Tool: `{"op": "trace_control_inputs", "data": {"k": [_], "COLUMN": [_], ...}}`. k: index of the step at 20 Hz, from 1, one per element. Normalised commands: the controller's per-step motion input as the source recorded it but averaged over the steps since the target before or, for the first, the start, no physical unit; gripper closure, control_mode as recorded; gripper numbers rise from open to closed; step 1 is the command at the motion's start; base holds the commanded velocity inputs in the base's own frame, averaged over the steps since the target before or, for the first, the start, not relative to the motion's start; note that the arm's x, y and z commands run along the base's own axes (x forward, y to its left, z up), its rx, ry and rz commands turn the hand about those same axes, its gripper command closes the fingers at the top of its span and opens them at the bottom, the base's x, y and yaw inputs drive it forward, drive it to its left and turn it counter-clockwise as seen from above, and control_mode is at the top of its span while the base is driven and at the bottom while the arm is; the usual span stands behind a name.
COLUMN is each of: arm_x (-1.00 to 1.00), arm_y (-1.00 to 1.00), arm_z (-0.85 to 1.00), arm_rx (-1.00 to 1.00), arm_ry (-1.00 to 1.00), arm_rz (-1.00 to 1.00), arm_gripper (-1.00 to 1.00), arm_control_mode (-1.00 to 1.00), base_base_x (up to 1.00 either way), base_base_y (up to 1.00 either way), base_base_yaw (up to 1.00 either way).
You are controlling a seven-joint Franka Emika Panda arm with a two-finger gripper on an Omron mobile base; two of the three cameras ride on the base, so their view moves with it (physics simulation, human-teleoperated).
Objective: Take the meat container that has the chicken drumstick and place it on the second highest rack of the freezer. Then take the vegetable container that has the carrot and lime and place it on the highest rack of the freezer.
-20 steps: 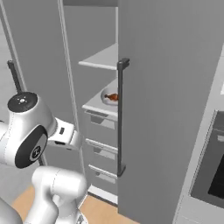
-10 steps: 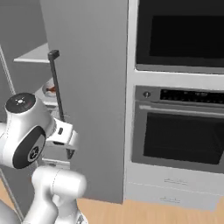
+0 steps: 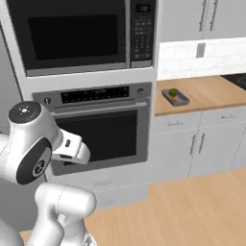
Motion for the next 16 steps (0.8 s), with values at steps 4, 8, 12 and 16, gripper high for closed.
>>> {"op": "trace_control_inputs", "data": {"k": [4, 8, 12, 16], "arm_x": [0.00, 0.00, 0.00, 0.00], "arm_y": [0.00, 0.00, 0.00, 0.00], "arm_z": [0.00, 0.00, 0.00, 0.00], "arm_rx": [0.00, 0.00, 0.00, 0.00], "arm_ry": [0.00, 0.00, 0.00, 0.00], "arm_rz": [0.00, 0.00, 0.00, 0.00], "arm_gripper": [-1.00, -1.00, -1.00, -1.00], "arm_control_mode": [1.00, 1.00, 1.00, 1.00], "base_base_x": [0.64, 1.00, 1.00, 1.00], "base_base_y": [-0.53, -0.11, -0.28, -0.46], "base_base_yaw": [-0.64, -0.42, -0.11, 0.05]}}
